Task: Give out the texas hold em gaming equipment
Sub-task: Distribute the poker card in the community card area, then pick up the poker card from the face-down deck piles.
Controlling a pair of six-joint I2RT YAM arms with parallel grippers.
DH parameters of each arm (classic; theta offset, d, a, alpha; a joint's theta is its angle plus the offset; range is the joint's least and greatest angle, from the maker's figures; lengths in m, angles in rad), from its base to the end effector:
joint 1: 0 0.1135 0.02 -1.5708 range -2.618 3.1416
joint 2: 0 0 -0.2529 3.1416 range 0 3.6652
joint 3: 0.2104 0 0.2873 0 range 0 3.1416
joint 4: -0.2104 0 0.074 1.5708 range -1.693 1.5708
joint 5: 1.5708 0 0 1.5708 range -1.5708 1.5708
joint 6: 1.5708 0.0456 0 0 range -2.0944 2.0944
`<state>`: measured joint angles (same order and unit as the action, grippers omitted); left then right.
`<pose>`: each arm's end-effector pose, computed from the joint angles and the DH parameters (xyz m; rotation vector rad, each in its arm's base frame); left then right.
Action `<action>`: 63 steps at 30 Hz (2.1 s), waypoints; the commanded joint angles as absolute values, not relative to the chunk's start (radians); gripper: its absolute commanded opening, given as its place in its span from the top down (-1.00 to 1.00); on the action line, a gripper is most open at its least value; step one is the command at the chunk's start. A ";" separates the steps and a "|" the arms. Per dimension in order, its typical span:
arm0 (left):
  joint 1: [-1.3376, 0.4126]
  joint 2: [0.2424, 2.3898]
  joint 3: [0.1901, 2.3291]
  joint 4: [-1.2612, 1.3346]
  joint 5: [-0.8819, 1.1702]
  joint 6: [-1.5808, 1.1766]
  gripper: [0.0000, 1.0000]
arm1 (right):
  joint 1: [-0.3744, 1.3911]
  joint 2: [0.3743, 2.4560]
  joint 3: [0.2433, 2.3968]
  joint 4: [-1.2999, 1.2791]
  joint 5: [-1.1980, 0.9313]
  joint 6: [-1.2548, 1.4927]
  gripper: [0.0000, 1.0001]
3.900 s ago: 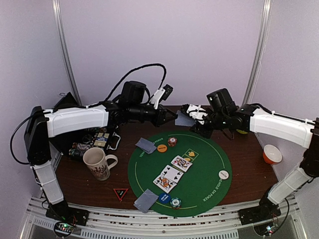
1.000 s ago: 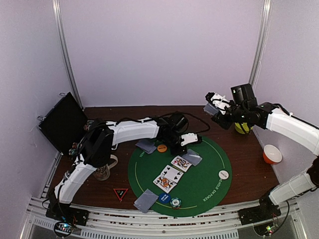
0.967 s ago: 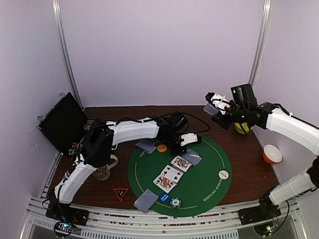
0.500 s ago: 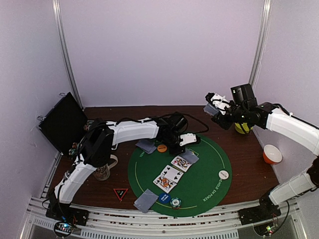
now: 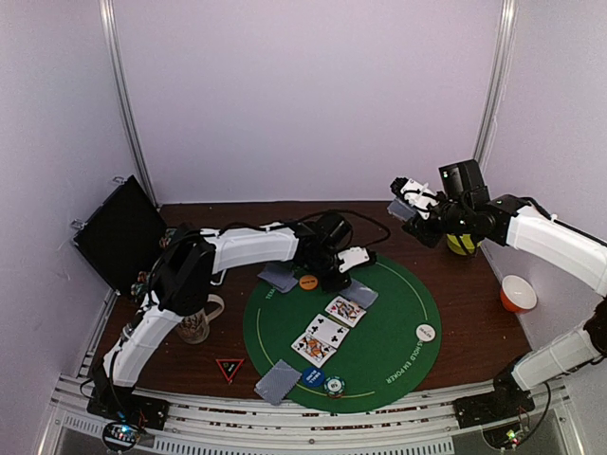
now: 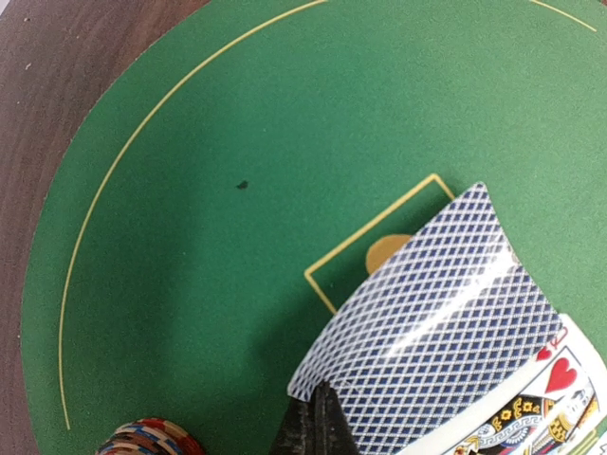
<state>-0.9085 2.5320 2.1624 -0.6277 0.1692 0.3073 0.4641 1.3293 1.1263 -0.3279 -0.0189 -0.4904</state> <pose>0.3479 -0.4586 0.1128 1.5435 2.1041 -0.4391 0.3125 0.1574 0.3006 -0.9754 1.8615 0.0040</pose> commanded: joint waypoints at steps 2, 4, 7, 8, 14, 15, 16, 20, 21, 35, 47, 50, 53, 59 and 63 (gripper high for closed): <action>-0.904 2.525 2.143 -0.593 0.207 0.280 1.00 | 0.457 1.304 1.130 -0.334 -0.037 -0.495 0.09; -0.904 2.505 2.134 -0.582 0.215 0.280 0.60 | 0.457 1.304 1.132 -0.339 -0.038 -0.497 0.09; -0.904 2.460 2.108 -0.557 0.240 0.272 0.42 | 0.457 1.299 1.132 -0.341 -0.042 -0.502 0.09; -0.904 2.444 2.099 -0.551 0.246 0.267 0.38 | 0.458 1.297 1.131 -0.341 -0.045 -0.502 0.09; -0.900 2.305 2.026 -0.492 0.263 0.214 0.21 | 0.458 1.297 1.130 -0.346 -0.064 -0.511 0.09; -0.896 2.282 2.015 -0.485 0.270 0.200 0.18 | 0.457 1.296 1.132 -0.350 -0.071 -0.512 0.09; -0.891 2.255 2.005 -0.474 0.278 0.172 0.13 | 0.457 1.296 1.134 -0.354 -0.077 -0.513 0.09; -0.860 2.136 1.917 -0.365 0.341 0.051 -0.01 | 0.460 1.295 1.141 -0.364 -0.099 -0.517 0.09; -0.844 2.108 1.890 -0.322 0.367 0.009 -0.09 | 0.461 1.294 1.143 -0.367 -0.106 -0.516 0.09; -0.771 2.022 1.684 0.184 0.654 -0.451 -0.68 | 0.577 1.330 1.123 -0.316 -0.159 -0.482 0.08; -0.784 2.023 1.690 0.109 0.654 -0.385 -0.69 | 0.664 1.411 1.154 -0.294 -0.144 -0.482 0.08; -0.793 2.038 1.719 0.020 0.608 -0.327 -0.62 | 0.677 1.421 1.168 -0.296 -0.137 -0.483 0.09; -0.796 2.043 1.730 -0.035 0.566 -0.279 -0.49 | 0.684 1.423 1.174 -0.294 -0.137 -0.484 0.09; -0.810 2.045 1.738 -0.061 0.558 -0.232 -0.43 | 0.692 1.428 1.177 -0.292 -0.125 -0.485 0.09; -0.824 2.047 1.742 -0.081 0.531 -0.205 -0.35 | 0.693 1.430 1.179 -0.290 -0.124 -0.486 0.09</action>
<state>-0.8070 2.0293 1.7096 -0.0662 0.5602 -0.2626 0.6853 1.4250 1.1439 -0.3073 -0.1390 -0.4908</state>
